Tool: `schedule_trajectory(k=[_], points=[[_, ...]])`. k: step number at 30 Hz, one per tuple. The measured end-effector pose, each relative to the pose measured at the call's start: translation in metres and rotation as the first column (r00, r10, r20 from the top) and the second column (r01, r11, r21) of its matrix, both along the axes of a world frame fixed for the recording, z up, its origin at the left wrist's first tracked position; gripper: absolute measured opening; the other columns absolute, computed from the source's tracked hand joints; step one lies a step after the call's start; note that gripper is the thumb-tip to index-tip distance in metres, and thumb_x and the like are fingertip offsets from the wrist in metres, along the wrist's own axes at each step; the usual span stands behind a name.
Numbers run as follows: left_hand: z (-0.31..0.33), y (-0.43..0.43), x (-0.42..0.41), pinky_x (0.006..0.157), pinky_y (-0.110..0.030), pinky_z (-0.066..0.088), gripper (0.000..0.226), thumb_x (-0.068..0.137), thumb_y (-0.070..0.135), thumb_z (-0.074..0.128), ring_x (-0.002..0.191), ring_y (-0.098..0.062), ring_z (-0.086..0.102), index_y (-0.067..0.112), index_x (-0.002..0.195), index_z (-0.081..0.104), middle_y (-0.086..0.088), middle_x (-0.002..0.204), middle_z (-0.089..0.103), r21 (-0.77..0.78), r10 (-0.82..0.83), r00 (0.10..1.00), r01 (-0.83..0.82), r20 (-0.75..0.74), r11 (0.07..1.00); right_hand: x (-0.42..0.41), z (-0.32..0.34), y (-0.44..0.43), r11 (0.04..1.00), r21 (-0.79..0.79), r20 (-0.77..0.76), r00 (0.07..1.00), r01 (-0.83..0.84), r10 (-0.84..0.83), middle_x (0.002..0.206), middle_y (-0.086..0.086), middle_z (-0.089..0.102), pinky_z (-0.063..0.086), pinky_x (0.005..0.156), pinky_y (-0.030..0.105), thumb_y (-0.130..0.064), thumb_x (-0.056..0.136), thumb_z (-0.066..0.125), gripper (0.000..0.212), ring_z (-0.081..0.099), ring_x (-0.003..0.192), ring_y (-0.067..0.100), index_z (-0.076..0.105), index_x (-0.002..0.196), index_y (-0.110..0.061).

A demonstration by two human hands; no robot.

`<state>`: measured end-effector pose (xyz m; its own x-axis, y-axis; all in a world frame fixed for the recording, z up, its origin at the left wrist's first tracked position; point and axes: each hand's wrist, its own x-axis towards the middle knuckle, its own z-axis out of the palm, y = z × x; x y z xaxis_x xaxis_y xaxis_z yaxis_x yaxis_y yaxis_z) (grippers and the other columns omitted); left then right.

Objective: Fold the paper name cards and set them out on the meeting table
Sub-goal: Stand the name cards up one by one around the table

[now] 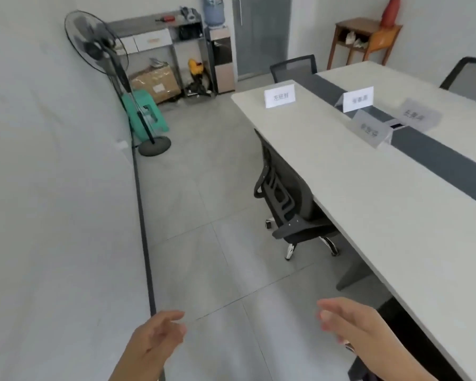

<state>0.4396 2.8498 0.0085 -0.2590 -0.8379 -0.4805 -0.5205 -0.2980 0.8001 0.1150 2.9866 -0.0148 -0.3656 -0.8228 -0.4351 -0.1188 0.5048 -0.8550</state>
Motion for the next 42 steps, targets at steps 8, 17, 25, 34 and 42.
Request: schedule_trajectory(k=[8, 17, 25, 34, 42], points=[[-0.024, -0.107, 0.018, 0.075, -0.039, 0.053, 0.013, 0.089, 0.005, 0.059, 0.084, -0.028, 0.071, 0.01, 0.095, 0.07, -0.006, 0.081, 0.077, 0.091, 0.223, 0.973, -0.218, -0.052, 0.972, -0.009, 0.012, -0.141, 1.0, 0.005, 0.038, 0.999, -0.008, 0.008, 0.087, 0.002, 0.078, 0.054, 0.06, 0.025, -0.006, 0.089, 0.06, 0.017, 0.074, 0.077, 0.017, 0.072, 0.1, -0.012], [-0.002, -0.315, -0.007, 0.072, -0.037, 0.053, 0.014, 0.089, 0.005, 0.059, 0.083, -0.027, 0.071, 0.01, 0.095, 0.07, -0.004, 0.08, 0.077, 0.011, 0.316, 0.946, -0.316, -0.076, 0.949, -0.06, 0.002, -0.377, 1.0, 0.02, 0.08, 0.997, -0.018, 0.016, 0.086, 0.005, 0.078, 0.052, 0.069, 0.035, -0.011, 0.091, 0.06, 0.016, 0.074, 0.075, 0.018, 0.072, 0.101, -0.01], [0.016, -0.489, -0.03, 0.074, -0.038, 0.055, 0.016, 0.089, 0.005, 0.058, 0.079, -0.021, 0.073, 0.012, 0.099, 0.069, -0.006, 0.086, 0.077, -0.028, 0.326, 0.934, -0.333, -0.142, 0.942, -0.058, 0.037, -0.6, 0.986, -0.117, 0.045, 0.991, -0.119, 0.125, 0.088, -0.001, 0.078, 0.054, 0.08, 0.041, -0.018, 0.091, 0.06, 0.015, 0.073, 0.081, 0.016, 0.071, 0.101, -0.018], [-0.012, -0.733, -0.032, 0.079, -0.042, 0.053, 0.014, 0.09, 0.005, 0.058, 0.087, -0.03, 0.07, 0.01, 0.098, 0.069, -0.007, 0.082, 0.077, -0.013, 0.303, 0.945, -0.307, -0.126, 0.952, -0.073, 0.018, -0.781, 0.997, -0.05, 0.035, 0.998, 0.051, -0.049, 0.083, 0.002, 0.078, 0.052, 0.072, 0.038, -0.013, 0.091, 0.06, 0.017, 0.074, 0.075, 0.016, 0.072, 0.102, -0.009], [0.013, -0.945, -0.109, 0.073, -0.037, 0.053, 0.014, 0.09, 0.006, 0.059, 0.085, -0.028, 0.071, 0.011, 0.097, 0.069, -0.004, 0.081, 0.077, -0.075, 0.064, 0.984, -0.078, -0.166, 0.994, -0.122, 0.049, -0.882, 0.935, -0.139, 0.075, 0.945, 0.325, -0.318, 0.087, 0.007, 0.078, 0.054, 0.065, 0.034, -0.078, 0.028, 0.076, 0.088, 0.074, 0.077, 0.02, 0.076, 0.091, -0.016]])
